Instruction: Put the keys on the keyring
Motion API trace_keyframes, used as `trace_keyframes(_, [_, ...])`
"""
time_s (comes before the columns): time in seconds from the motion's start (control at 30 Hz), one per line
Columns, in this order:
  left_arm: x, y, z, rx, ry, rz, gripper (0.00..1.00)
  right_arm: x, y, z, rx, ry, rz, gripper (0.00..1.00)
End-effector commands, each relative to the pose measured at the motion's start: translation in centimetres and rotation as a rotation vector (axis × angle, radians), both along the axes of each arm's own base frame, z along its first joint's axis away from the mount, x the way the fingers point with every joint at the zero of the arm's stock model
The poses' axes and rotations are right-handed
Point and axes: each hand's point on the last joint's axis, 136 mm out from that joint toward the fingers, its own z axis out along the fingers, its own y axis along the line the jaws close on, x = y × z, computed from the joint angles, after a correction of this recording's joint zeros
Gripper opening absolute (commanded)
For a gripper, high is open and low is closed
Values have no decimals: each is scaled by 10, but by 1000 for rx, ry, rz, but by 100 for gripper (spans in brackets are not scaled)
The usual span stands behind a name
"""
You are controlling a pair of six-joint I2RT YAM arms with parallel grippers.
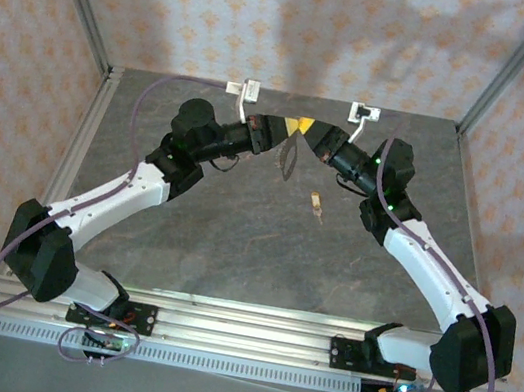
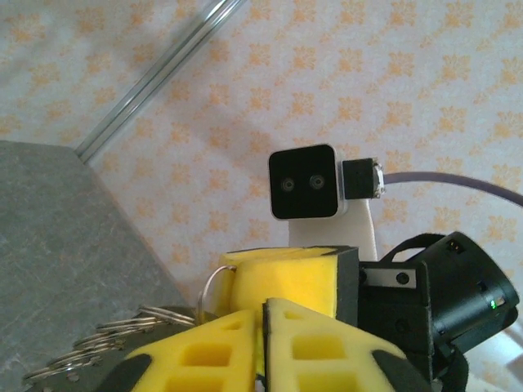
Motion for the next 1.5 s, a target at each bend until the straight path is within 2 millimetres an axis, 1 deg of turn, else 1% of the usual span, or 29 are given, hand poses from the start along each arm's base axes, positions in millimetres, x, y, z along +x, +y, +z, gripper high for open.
trace_keyframes(0.0, [-2,8,17,-1,-64,59,34,-6,-15,20,36,-73,-27,0])
trace_keyframes(0.03, [-2,12,17,4,-67,83,42,-5,-19,21,49,-69,-35,0])
trace_keyframes(0.1, [0,19,17,9,-67,117,50,-3,-25,22,68,-66,-41,0])
trace_keyframes(0.2, [2,24,17,8,-62,137,53,-5,-27,25,74,-69,-34,0])
trace_keyframes(0.3, [5,22,14,11,-51,130,53,-8,-25,27,80,-75,-16,0])
trace_keyframes(0.5, [9,12,11,-7,-35,93,49,-13,-22,35,104,-88,26,0])
trace_keyframes(0.8, [12,2,17,-30,-38,57,48,-11,-18,37,131,-79,50,0])
trace_keyframes(0.93, [11,2,20,-34,-46,59,47,-7,-17,35,135,-71,51,0])
trace_keyframes(1.2, [11,10,26,-63,-62,104,47,-4,-17,29,132,-57,42,0])
trace_keyframes(1.47, [10,8,33,-95,-73,91,47,-2,-16,27,132,-49,45,0])
